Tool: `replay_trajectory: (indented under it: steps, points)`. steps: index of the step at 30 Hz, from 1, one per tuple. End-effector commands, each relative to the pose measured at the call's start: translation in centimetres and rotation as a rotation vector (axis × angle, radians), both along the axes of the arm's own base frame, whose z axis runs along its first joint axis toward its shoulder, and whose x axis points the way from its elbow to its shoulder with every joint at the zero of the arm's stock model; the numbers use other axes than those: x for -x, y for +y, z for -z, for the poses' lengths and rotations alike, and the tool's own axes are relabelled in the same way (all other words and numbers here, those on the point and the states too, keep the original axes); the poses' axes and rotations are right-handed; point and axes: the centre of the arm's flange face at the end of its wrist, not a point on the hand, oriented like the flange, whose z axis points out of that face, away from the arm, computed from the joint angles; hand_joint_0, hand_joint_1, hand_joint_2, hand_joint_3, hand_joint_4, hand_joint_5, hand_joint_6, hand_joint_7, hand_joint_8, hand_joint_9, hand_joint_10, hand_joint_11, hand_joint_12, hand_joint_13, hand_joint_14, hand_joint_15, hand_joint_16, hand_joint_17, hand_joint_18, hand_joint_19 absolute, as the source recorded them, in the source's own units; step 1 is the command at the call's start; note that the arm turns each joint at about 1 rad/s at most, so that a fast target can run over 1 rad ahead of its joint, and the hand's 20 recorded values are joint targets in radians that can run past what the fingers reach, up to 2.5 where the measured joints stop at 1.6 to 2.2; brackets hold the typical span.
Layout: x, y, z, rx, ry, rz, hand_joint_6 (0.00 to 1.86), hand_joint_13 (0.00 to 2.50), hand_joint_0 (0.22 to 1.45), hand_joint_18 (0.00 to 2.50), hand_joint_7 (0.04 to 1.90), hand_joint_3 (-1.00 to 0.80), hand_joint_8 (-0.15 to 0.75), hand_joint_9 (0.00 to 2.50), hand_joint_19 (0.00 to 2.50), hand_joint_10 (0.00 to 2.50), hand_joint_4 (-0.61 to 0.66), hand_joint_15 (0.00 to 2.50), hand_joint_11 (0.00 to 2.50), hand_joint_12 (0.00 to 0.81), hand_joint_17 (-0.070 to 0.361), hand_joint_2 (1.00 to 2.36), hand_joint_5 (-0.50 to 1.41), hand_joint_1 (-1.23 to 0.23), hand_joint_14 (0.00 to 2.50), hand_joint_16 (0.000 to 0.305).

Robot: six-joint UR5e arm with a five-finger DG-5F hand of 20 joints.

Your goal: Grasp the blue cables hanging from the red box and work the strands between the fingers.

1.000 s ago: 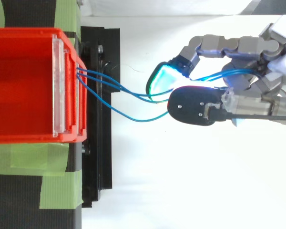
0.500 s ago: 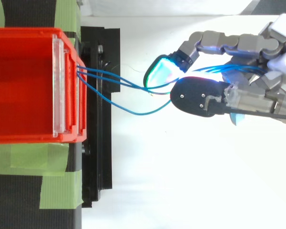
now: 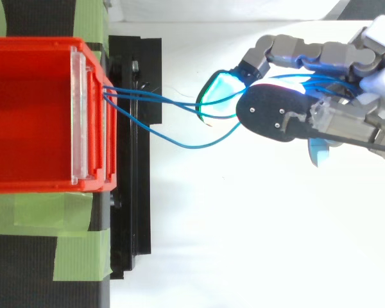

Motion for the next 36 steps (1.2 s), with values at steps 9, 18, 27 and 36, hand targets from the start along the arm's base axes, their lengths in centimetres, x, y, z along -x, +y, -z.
replay_trajectory:
  steps: [9,18,27,36]
  points:
    - [0.02,0.01,0.02,0.0,0.001,0.0,0.02,1.69,0.58,1.95,1.2,-0.33,0.545,1.33,0.71,2.5,0.36,1.93,2.5,0.672,0.151,1.87,0.68,-0.58,2.5,0.201]
    - [0.02,0.01,0.02,0.0,0.001,0.0,0.02,1.69,0.92,1.95,1.17,0.08,0.545,1.33,0.71,2.5,0.26,1.93,2.5,0.672,0.151,1.58,0.77,-0.69,2.5,0.201]
    - [0.02,-0.08,0.02,-0.002,0.0,0.001,0.02,1.69,1.22,1.95,1.26,0.3,0.545,1.33,0.71,2.5,0.18,1.93,2.5,0.672,0.151,1.06,0.72,-0.73,2.5,0.201]
    - [0.02,-0.44,0.02,-0.008,-0.005,0.007,0.02,1.69,1.06,1.95,1.3,0.2,0.545,1.33,0.71,2.5,0.19,1.93,2.5,0.672,0.151,1.0,0.65,-0.82,2.5,0.201]
